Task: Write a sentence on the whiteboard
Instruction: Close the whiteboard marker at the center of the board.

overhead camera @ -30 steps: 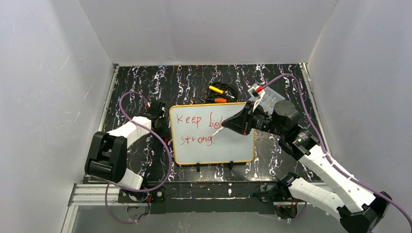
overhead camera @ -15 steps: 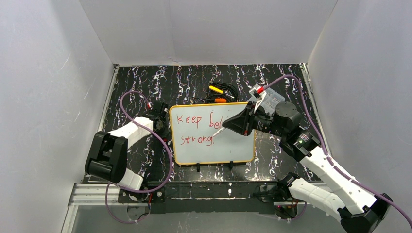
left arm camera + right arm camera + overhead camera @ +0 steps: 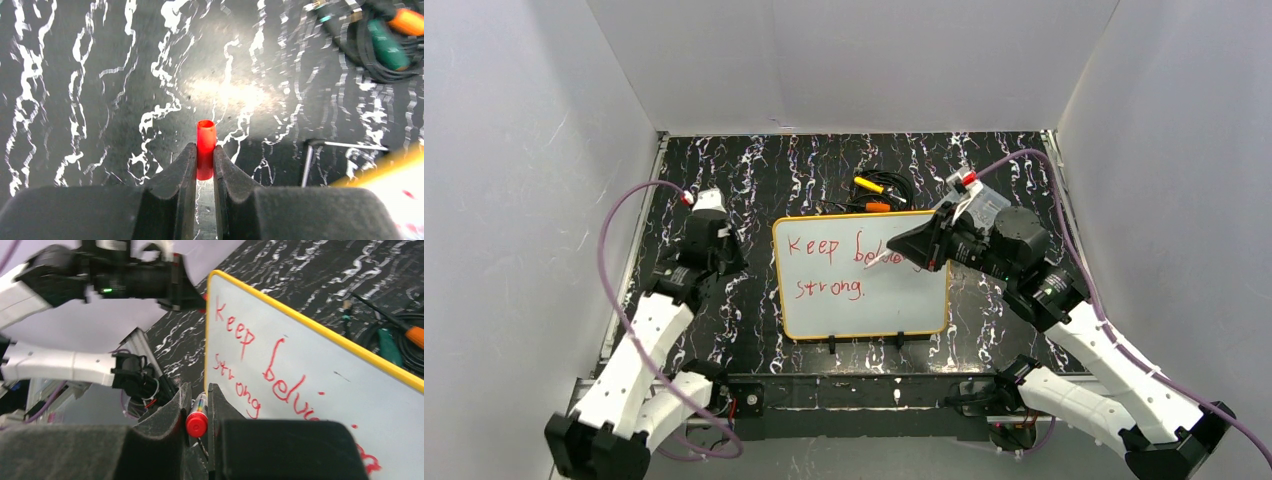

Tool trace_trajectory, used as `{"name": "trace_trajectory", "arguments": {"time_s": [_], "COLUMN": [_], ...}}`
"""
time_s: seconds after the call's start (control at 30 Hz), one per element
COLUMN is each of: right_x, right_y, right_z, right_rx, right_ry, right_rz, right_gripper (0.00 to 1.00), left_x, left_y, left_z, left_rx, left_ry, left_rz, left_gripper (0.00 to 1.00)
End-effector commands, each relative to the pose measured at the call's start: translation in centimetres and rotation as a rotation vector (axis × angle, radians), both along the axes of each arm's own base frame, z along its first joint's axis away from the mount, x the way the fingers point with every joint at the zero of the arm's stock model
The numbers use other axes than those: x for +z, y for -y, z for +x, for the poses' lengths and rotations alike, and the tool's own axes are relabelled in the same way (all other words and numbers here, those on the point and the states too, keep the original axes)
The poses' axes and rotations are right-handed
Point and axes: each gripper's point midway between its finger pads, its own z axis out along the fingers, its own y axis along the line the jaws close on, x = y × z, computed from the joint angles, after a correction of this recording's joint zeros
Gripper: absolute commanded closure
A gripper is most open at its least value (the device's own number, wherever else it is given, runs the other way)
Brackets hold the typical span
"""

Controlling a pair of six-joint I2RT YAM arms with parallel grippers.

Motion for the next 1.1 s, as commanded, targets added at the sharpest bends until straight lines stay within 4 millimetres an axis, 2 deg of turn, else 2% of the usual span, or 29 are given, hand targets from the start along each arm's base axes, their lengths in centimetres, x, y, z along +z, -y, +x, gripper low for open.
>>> {"name": "trace_trajectory", "arguments": {"time_s": [0.0,0.07,0.2,0.27,0.37,0.47,0.57,0.77,1.0,1.07], "right_x": [2.4,3.5,6.2,7.4,8.9,9.9,9.7,8.3,6.7,5.5], "right_y": [1.5,1.1,-0.1,-0.6,-1.4,-2.0,-2.5,-3.4,-3.6,-3.6], "right_z": [2.6,2.4,1.6,1.0,-0.1,-1.4,-2.0,-2.8,-2.7,-2.6], "right_rx": [-0.176,-0.147,-0.059,-0.012,0.076,0.161,0.214,0.299,0.313,0.307], "right_ry": [0.019,0.037,0.075,0.098,0.122,0.135,0.112,0.040,-0.008,-0.042], "right_rz": [0.009,0.028,0.078,0.098,0.132,0.168,0.167,0.165,0.124,0.093], "right_gripper": [0.99,0.99,0.99,0.99,0.99,0.99,0.99,0.99,0.99,0.99], "left_x": [5.9,9.1,13.5,14.7,15.8,15.9,14.8,12.6,11.7,11.6], "left_y": [0.7,2.1,7.5,10.1,12.7,14.2,15.6,18.1,19.7,19.9], "left_z": [-1.2,-1.8,-5.1,-7.4,-10.2,-12.2,-13.3,-13.2,-12.7,-12.6], "left_rx": [-0.214,-0.327,-0.711,-0.895,-1.079,-1.201,-1.289,-1.402,-1.447,-1.446], "left_ry": [0.154,0.244,0.343,0.363,0.370,0.361,0.313,0.306,0.290,0.296], "left_rz": [0.041,0.012,-0.127,-0.213,-0.310,-0.364,-0.410,-0.377,-0.370,-0.371], "left_gripper": [1.00,1.00,1.00,1.00,1.00,1.00,1.00,1.00,1.00,1.00]}}
